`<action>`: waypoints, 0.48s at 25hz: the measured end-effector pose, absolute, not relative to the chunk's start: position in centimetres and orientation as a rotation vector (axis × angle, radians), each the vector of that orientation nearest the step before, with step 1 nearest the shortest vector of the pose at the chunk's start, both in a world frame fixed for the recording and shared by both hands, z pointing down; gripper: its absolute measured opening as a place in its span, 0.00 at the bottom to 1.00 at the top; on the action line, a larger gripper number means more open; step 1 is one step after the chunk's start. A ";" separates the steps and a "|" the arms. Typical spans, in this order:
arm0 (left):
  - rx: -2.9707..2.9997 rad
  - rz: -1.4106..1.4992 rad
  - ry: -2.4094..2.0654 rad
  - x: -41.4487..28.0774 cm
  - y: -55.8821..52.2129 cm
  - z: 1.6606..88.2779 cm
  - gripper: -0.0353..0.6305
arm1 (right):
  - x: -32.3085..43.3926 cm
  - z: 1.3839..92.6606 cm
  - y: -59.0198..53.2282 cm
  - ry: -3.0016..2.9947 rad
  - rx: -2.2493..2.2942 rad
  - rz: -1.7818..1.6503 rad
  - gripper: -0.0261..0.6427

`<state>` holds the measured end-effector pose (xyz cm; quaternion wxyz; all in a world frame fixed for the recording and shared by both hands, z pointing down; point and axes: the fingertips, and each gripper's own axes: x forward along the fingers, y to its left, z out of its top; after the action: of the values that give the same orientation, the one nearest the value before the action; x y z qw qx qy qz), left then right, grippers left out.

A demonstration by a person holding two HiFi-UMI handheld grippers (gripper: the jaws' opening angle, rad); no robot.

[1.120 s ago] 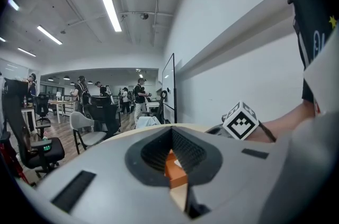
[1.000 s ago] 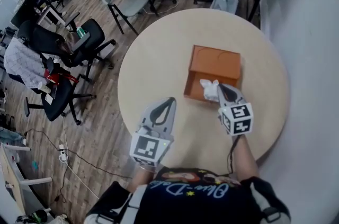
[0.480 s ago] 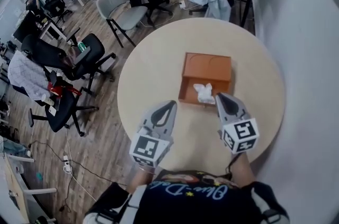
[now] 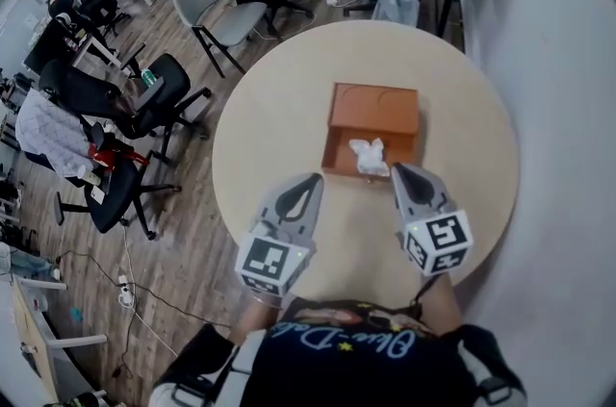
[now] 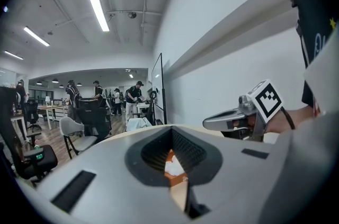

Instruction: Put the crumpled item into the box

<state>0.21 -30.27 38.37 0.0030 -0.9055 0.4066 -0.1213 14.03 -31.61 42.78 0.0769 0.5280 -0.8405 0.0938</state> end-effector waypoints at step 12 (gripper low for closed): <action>-2.844 -0.366 1.308 -0.3 -30.6 38.5 0.04 | 13.1 42.6 -32.0 -2.536 1.538 0.257 0.04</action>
<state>-0.31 -30.64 38.49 -0.0049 -0.9023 0.4151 -0.1161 13.15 -32.01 42.60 0.0822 0.5148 -0.8490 0.0860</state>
